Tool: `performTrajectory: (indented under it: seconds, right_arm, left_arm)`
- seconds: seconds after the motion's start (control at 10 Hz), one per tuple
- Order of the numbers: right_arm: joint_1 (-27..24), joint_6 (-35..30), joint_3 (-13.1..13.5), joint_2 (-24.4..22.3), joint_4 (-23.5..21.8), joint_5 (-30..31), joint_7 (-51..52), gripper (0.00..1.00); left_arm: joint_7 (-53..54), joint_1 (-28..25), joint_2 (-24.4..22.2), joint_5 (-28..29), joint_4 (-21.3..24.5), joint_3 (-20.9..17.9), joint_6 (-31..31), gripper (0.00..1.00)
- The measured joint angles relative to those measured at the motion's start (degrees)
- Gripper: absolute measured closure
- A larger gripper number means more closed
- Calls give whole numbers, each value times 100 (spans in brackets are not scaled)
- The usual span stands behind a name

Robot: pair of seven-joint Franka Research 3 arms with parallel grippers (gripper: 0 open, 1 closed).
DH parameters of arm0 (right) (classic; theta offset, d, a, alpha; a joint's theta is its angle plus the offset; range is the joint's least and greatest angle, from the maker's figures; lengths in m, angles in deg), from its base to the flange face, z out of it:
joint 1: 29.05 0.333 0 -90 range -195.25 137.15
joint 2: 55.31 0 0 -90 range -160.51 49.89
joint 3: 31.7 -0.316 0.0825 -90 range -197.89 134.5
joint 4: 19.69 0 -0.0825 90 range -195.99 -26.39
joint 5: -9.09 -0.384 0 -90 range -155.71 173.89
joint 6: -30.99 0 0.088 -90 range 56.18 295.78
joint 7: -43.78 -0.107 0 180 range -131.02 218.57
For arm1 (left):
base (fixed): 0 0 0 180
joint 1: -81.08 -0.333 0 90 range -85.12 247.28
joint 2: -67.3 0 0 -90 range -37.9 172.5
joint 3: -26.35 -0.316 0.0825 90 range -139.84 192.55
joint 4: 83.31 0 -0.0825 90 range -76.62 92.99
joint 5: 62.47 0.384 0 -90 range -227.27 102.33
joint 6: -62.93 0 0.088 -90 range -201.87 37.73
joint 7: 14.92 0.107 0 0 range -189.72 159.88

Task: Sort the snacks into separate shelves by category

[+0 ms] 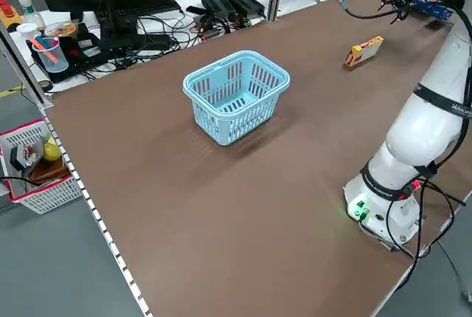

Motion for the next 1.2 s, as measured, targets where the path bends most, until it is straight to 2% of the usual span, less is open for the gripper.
performTrajectory:
  seconds: [0.2,0.4,0.8,1.2]
  right_arm:
    - [-6,-111,-29,324,-91,-1031,1502,0]
    - [-6,-110,-47,481,-80,-1261,1765,1]
    - [0,-241,-104,469,192,-1322,-613,1]
    - [-52,-772,-140,604,9,-1321,-735,0]
  left_arm:
    - [0,-12,1,0,-1,-3,9,0]
    - [0,-13,2,0,-1,-15,11,0]
    - [0,-13,2,0,-16,-34,11,0]
    - [0,-13,2,0,-29,-33,10,0]
